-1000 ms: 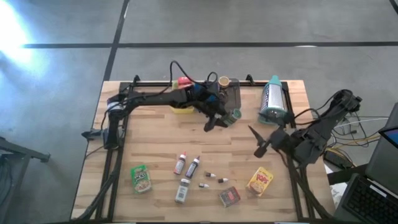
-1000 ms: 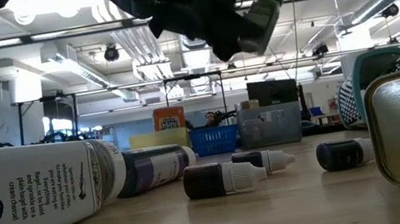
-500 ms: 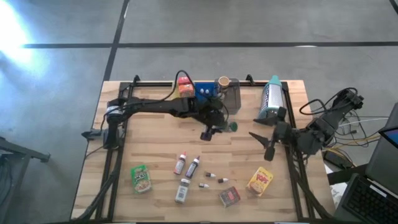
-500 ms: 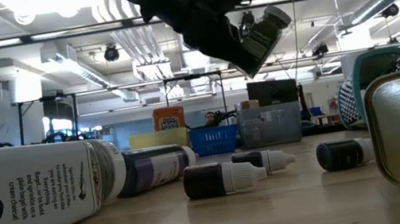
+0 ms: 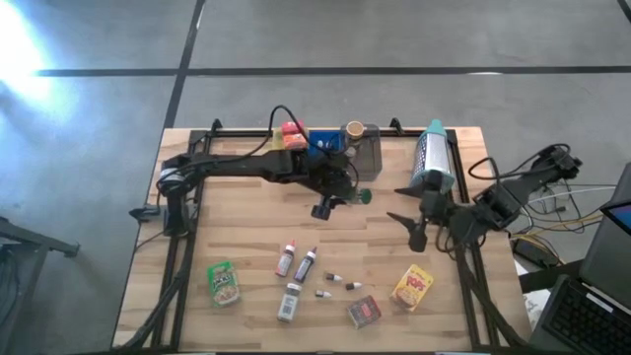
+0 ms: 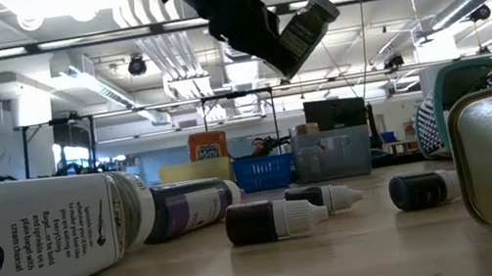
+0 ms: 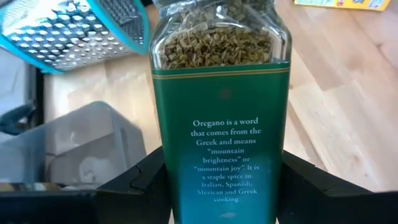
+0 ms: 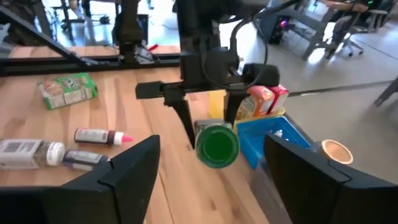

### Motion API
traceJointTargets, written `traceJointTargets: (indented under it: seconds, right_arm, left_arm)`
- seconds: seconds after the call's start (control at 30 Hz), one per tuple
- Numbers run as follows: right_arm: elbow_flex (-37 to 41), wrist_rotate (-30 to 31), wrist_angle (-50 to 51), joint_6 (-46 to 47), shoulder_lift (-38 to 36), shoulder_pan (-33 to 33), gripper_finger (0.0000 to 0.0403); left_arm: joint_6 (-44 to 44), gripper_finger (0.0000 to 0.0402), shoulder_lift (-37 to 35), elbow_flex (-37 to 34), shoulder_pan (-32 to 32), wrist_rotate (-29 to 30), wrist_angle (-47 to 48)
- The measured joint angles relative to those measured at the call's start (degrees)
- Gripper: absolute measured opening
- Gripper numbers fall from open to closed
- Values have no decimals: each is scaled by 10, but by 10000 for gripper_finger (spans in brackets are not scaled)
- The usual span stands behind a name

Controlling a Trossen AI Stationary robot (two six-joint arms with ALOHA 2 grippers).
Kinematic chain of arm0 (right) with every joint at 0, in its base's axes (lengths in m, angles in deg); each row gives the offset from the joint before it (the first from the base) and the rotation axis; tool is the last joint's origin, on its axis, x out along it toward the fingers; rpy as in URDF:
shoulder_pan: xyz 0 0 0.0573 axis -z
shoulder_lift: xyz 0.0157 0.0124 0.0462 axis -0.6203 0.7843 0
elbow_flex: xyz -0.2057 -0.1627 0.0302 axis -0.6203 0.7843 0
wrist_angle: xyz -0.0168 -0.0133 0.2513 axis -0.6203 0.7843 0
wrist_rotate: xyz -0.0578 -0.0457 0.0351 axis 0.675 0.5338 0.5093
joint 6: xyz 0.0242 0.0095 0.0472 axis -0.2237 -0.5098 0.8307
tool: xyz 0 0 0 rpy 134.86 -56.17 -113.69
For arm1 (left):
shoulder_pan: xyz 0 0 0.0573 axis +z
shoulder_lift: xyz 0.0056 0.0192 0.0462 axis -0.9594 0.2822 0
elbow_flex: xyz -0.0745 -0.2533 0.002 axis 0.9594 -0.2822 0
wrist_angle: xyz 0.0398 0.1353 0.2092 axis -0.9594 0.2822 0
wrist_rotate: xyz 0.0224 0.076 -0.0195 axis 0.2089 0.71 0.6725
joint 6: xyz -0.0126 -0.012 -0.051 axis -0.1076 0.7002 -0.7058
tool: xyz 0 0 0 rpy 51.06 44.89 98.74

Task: Pick & Place Kitchen Items
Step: Put the green seasoning bottle into the black bin

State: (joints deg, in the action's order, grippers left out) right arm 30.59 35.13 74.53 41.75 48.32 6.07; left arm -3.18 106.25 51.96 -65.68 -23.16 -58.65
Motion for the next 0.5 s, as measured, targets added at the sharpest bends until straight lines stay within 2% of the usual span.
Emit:
traceJointTargets:
  seconds: [0.3, 0.5]
  right_arm:
    - [0, -56, 0, -13, 6, 64, 343]
    - [0, -101, -8, -13, 10, 98, 364]
  left_arm:
    - [1, 207, 0, 20, -6, 12, 11]
    - [-2, 207, 0, 34, -7, 12, 12]
